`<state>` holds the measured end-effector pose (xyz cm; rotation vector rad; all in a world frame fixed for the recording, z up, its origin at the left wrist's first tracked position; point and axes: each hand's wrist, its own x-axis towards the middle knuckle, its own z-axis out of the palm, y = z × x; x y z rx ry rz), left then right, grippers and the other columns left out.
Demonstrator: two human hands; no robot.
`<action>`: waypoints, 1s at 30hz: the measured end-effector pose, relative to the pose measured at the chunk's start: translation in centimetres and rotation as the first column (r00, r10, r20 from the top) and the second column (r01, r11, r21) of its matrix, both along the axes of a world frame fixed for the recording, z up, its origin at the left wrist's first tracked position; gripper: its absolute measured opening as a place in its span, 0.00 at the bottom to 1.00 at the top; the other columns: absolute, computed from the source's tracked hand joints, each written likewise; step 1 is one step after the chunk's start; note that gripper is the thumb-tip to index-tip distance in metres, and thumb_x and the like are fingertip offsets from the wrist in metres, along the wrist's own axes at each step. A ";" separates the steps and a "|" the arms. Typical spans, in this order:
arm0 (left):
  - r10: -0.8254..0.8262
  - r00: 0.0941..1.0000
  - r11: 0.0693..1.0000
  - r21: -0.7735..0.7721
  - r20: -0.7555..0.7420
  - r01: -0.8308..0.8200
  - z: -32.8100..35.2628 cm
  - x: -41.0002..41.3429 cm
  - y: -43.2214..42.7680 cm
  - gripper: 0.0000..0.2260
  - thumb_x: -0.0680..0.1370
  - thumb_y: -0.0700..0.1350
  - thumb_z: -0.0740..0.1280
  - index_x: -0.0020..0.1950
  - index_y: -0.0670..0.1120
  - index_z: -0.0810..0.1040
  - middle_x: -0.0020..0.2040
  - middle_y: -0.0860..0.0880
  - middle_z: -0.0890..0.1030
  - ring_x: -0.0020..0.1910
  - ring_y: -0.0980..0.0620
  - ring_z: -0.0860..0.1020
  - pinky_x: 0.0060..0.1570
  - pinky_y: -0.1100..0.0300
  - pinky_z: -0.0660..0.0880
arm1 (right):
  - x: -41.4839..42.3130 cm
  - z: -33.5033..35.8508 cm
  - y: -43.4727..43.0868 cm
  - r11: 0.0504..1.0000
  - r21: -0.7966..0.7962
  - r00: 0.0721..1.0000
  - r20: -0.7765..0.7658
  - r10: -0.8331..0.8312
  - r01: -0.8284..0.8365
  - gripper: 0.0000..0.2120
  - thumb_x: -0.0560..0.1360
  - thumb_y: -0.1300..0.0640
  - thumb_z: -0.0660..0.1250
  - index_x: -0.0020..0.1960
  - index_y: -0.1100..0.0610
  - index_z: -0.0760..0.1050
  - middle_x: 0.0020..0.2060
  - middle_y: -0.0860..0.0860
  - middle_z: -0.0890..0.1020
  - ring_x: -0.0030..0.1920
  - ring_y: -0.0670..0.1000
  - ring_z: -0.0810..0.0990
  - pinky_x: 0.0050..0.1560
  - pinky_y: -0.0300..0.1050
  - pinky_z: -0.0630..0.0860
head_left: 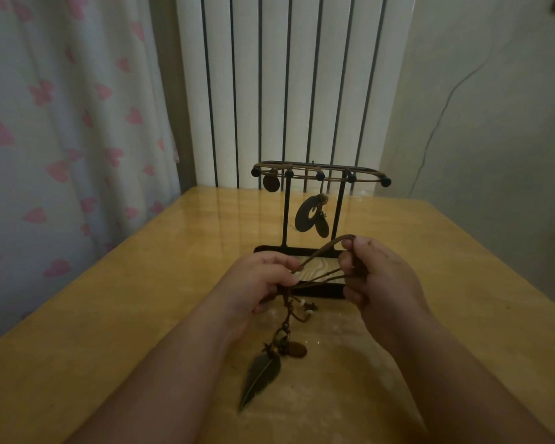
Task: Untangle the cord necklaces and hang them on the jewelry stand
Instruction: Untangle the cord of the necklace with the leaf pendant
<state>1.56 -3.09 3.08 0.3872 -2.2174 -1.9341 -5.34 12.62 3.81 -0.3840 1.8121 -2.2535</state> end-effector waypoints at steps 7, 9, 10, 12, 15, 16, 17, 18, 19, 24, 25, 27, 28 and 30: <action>0.109 0.993 0.965 0.243 -0.041 -0.096 -0.4 -0.4 0.1 0.08 0.82 0.44 0.63 0.53 0.43 0.80 0.31 0.51 0.78 0.28 0.58 0.68 0.25 0.65 0.65 | -0.2 0.0 0.3 0.999 0.020 0.991 0.125 -0.039 0.036 0.14 0.81 0.50 0.60 0.46 0.59 0.77 0.25 0.47 0.68 0.25 0.45 0.63 0.28 0.43 0.59; 0.145 0.988 0.916 0.385 -0.056 -0.113 -0.2 -0.5 -0.1 0.09 0.82 0.44 0.61 0.51 0.42 0.78 0.30 0.50 0.74 0.26 0.57 0.66 0.23 0.65 0.63 | -0.3 -0.4 0.4 0.987 0.153 0.994 0.094 -0.059 0.044 0.10 0.79 0.52 0.63 0.47 0.58 0.78 0.26 0.48 0.69 0.26 0.45 0.64 0.28 0.42 0.60; 0.154 0.986 0.891 0.440 -0.058 -0.113 -0.2 -0.5 -0.2 0.09 0.83 0.45 0.61 0.50 0.42 0.78 0.31 0.49 0.74 0.26 0.57 0.66 0.22 0.65 0.63 | -0.4 -0.6 0.4 0.979 0.201 0.996 0.070 -0.057 0.042 0.09 0.79 0.54 0.63 0.47 0.57 0.79 0.28 0.48 0.70 0.27 0.46 0.65 0.28 0.42 0.61; 0.161 0.985 0.863 0.493 -0.066 -0.108 0.0 -0.4 -0.2 0.10 0.82 0.47 0.61 0.48 0.42 0.77 0.34 0.48 0.74 0.26 0.56 0.67 0.21 0.65 0.63 | -0.5 -0.8 0.3 0.953 0.295 0.998 0.001 -0.065 0.062 0.08 0.79 0.53 0.64 0.46 0.56 0.79 0.32 0.50 0.73 0.30 0.48 0.68 0.30 0.43 0.64; 0.142 0.987 0.911 0.401 -0.081 -0.098 0.0 -0.2 -0.3 0.12 0.82 0.48 0.61 0.45 0.43 0.77 0.34 0.50 0.76 0.26 0.57 0.67 0.21 0.65 0.63 | -0.5 -1.2 0.0 0.877 0.462 0.986 -0.154 -0.065 0.130 0.07 0.78 0.52 0.65 0.44 0.53 0.79 0.40 0.51 0.80 0.41 0.50 0.77 0.41 0.47 0.76; 0.132 0.988 0.931 0.352 -0.076 -0.097 -0.1 -0.2 -0.3 0.12 0.82 0.48 0.61 0.45 0.43 0.78 0.34 0.50 0.77 0.26 0.57 0.67 0.21 0.65 0.63 | -0.5 -1.3 -0.1 0.863 0.483 0.977 -0.207 -0.050 0.147 0.07 0.78 0.51 0.65 0.45 0.52 0.79 0.42 0.50 0.81 0.45 0.50 0.79 0.47 0.49 0.78; 0.120 0.990 0.946 0.309 -0.069 -0.093 -0.3 -0.3 -0.3 0.12 0.82 0.48 0.61 0.44 0.43 0.78 0.34 0.50 0.77 0.26 0.57 0.67 0.21 0.65 0.64 | -0.4 -1.3 -0.2 0.862 0.481 0.965 -0.260 -0.036 0.162 0.06 0.78 0.51 0.65 0.47 0.51 0.79 0.44 0.49 0.82 0.48 0.49 0.80 0.49 0.49 0.79; 0.108 0.992 0.957 0.276 -0.060 -0.087 -0.4 -0.3 -0.3 0.12 0.82 0.48 0.61 0.44 0.44 0.78 0.35 0.49 0.77 0.26 0.57 0.67 0.21 0.65 0.64 | -0.3 -1.3 -0.3 0.867 0.466 0.950 -0.309 -0.028 0.178 0.06 0.78 0.50 0.65 0.49 0.51 0.79 0.45 0.48 0.82 0.49 0.48 0.79 0.49 0.47 0.78; 0.098 0.994 0.964 0.254 -0.050 -0.083 -0.6 -0.4 -0.2 0.12 0.82 0.48 0.62 0.44 0.44 0.79 0.36 0.48 0.76 0.27 0.57 0.67 0.22 0.65 0.64 | -0.3 -1.3 -0.3 0.874 0.449 0.937 -0.348 -0.019 0.185 0.07 0.78 0.49 0.64 0.52 0.50 0.78 0.46 0.46 0.81 0.50 0.45 0.79 0.47 0.43 0.76; 0.048 0.998 0.983 0.181 -0.042 -0.040 -0.9 -0.5 0.0 0.13 0.82 0.49 0.62 0.42 0.46 0.80 0.41 0.45 0.75 0.29 0.56 0.67 0.26 0.62 0.64 | 0.2 -1.6 -0.6 0.886 0.464 0.928 -0.329 0.173 -0.001 0.14 0.73 0.43 0.69 0.56 0.44 0.76 0.48 0.42 0.81 0.50 0.41 0.79 0.47 0.39 0.75; 0.034 0.998 0.984 0.177 -0.047 -0.025 -0.9 -0.6 0.0 0.13 0.82 0.49 0.62 0.41 0.46 0.80 0.41 0.44 0.75 0.29 0.56 0.67 0.26 0.62 0.63 | 0.2 -1.8 -0.8 0.865 0.501 0.930 -0.313 0.194 -0.012 0.15 0.72 0.43 0.71 0.57 0.44 0.75 0.47 0.43 0.81 0.49 0.42 0.79 0.47 0.39 0.76; 0.030 0.998 0.984 0.177 -0.051 -0.021 -0.9 -0.5 -0.2 0.14 0.82 0.49 0.62 0.39 0.46 0.80 0.38 0.46 0.75 0.28 0.56 0.67 0.26 0.62 0.63 | 0.2 -1.9 -1.1 0.814 0.579 0.915 -0.349 0.204 0.039 0.12 0.73 0.46 0.70 0.57 0.44 0.76 0.44 0.44 0.82 0.46 0.42 0.80 0.46 0.41 0.78; 0.034 0.998 0.984 0.179 -0.051 -0.024 -0.9 -0.5 -0.2 0.15 0.81 0.50 0.62 0.38 0.46 0.79 0.36 0.48 0.75 0.28 0.56 0.67 0.25 0.62 0.62 | 0.2 -1.9 -1.1 0.797 0.600 0.901 -0.383 0.206 0.072 0.07 0.75 0.48 0.68 0.54 0.44 0.78 0.43 0.44 0.82 0.45 0.43 0.80 0.46 0.42 0.78; 0.030 0.998 0.984 0.177 -0.052 -0.020 -0.8 -0.5 -0.2 0.16 0.81 0.51 0.63 0.36 0.47 0.79 0.33 0.50 0.74 0.27 0.56 0.66 0.24 0.63 0.62 | 0.3 -1.6 -1.0 0.812 0.579 0.895 -0.395 0.205 0.070 0.06 0.79 0.49 0.64 0.47 0.46 0.80 0.41 0.46 0.82 0.44 0.45 0.80 0.47 0.45 0.78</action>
